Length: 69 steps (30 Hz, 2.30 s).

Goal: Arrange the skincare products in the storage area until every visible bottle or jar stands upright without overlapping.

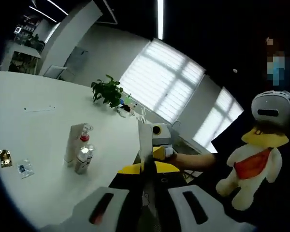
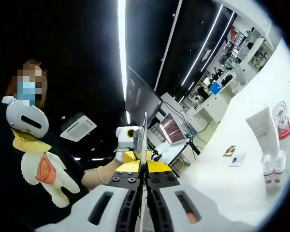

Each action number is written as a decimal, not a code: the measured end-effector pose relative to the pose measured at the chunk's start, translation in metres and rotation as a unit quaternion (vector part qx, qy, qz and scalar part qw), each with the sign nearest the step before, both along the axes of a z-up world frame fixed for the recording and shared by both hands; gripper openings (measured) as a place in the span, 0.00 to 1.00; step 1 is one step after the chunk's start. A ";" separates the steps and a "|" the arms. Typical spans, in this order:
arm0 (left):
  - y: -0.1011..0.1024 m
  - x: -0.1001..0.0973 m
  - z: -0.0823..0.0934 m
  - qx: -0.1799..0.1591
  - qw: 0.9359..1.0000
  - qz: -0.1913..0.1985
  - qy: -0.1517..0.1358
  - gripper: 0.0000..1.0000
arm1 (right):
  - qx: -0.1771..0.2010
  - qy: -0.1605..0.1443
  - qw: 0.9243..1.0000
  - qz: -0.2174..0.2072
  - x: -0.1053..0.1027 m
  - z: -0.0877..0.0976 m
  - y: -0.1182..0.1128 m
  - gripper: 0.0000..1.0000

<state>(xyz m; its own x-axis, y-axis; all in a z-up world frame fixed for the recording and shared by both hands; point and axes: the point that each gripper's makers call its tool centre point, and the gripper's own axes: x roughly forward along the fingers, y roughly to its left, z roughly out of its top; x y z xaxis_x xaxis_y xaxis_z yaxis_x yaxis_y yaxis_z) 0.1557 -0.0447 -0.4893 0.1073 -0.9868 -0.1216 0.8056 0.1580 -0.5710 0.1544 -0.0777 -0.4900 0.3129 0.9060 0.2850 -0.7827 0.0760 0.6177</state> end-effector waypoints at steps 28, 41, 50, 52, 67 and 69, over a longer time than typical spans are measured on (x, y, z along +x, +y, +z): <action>-0.005 -0.009 -0.004 -0.123 0.985 0.117 0.042 0.00 | 0.114 0.126 0.978 -0.125 0.038 0.001 -0.013 0.01; -0.009 -0.021 0.000 -0.156 0.980 0.100 0.076 0.00 | 0.086 0.074 0.987 -0.116 0.056 0.027 -0.016 0.07; -0.001 -0.006 -0.004 -0.190 0.966 0.149 0.095 0.00 | 0.137 0.127 0.978 -0.089 0.058 0.037 -0.010 0.01; -0.001 -0.005 -0.007 -0.180 0.968 0.153 0.083 0.00 | 0.139 0.131 0.977 -0.091 0.058 0.038 -0.009 0.01; 0.010 0.003 -0.044 -0.109 0.968 0.204 0.095 0.00 | 0.012 0.120 0.979 -0.165 0.075 0.004 -0.007 0.01; 0.010 -0.001 -0.042 -0.124 0.965 0.196 0.122 0.00 | -0.012 0.112 0.978 -0.178 0.077 -0.003 -0.008 0.01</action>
